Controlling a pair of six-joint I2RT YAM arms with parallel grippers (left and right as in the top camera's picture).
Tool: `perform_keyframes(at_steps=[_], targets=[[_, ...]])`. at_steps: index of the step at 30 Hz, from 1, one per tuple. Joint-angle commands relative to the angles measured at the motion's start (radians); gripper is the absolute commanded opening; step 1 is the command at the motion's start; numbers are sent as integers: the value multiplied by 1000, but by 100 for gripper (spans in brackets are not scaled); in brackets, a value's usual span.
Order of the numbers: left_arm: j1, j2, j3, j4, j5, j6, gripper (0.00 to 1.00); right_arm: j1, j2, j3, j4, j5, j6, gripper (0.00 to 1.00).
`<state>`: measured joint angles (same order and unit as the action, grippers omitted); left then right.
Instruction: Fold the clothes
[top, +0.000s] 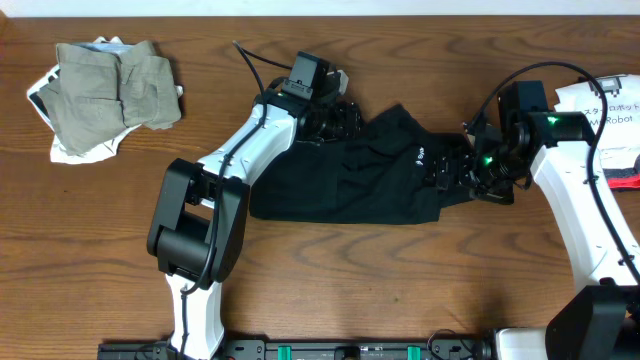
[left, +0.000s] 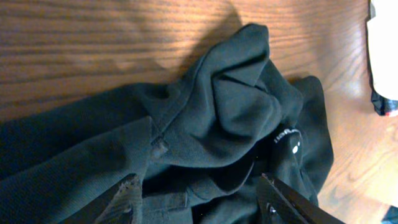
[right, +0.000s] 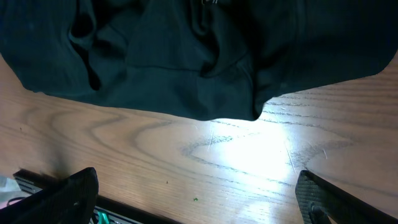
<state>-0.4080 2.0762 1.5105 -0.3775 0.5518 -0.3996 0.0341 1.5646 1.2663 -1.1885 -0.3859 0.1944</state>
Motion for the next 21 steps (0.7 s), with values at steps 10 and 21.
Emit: perform_keyframes(at_steps=[10, 21], targets=[[96, -188, 14, -113, 158, 33, 63, 6, 6, -3, 0, -7, 11, 99], [113, -470, 14, -420, 61, 161, 63, 6, 6, -3, 0, -7, 11, 99]])
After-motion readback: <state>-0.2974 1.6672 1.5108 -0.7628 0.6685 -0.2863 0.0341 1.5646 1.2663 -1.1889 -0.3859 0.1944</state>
